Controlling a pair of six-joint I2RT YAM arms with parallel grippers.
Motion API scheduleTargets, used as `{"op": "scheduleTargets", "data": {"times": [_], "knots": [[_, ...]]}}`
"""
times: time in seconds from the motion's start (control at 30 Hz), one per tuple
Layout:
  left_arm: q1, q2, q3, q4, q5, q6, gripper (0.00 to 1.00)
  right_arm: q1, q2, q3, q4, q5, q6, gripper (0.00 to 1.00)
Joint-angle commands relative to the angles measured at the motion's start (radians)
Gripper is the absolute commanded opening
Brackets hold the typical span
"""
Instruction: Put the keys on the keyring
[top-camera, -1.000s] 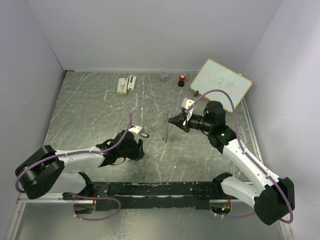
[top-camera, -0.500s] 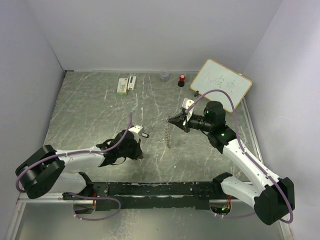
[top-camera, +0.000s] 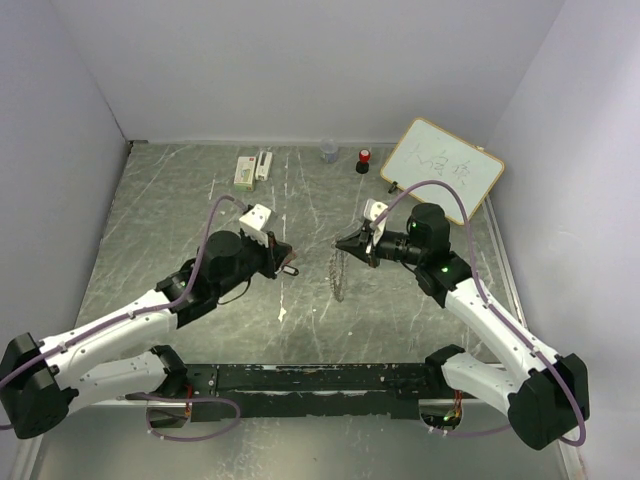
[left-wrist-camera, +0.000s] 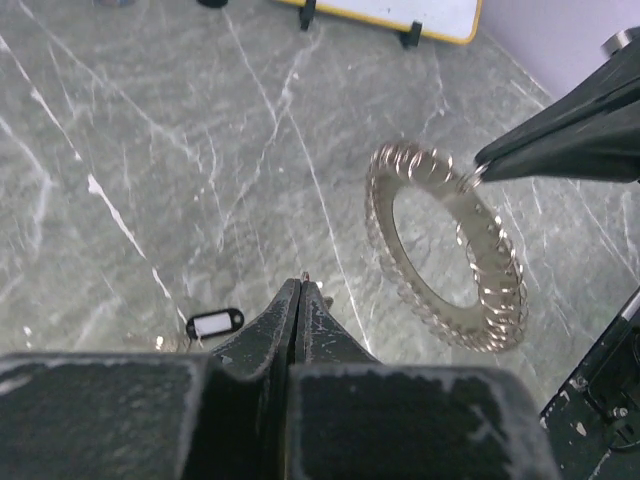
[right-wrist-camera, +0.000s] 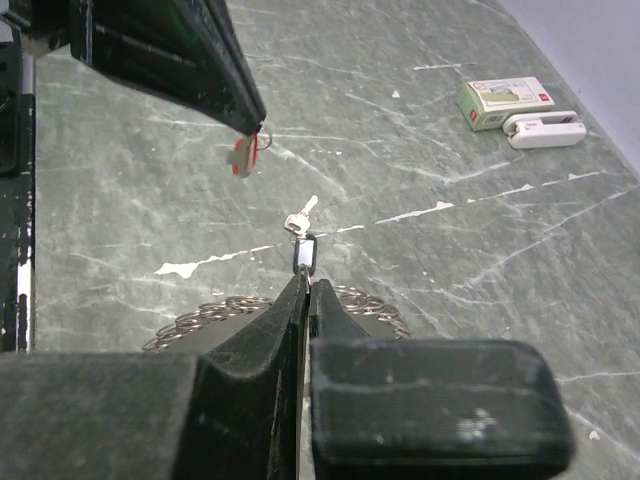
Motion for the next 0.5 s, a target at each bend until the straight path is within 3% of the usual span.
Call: {"op": "scheduleTargets", "data": {"times": [0.0,0.17,0.47], "knots": [[-0.007,-0.001,0.049,0.067,0.016,0.121,0.07,-0.001,0.008,0.011,-0.002,-0.062,-0.028,0.00],[-0.007,0.039,0.113,0.092,0.070,0.185,0.07,-0.001,0.004,-0.016,0.021,-0.203,-0.092,0.00],[-0.004,0.117,0.167,0.167,0.225,0.227,0.07,-0.001,0.045,0.021,-0.034,-0.271,-0.152,0.00]]}}
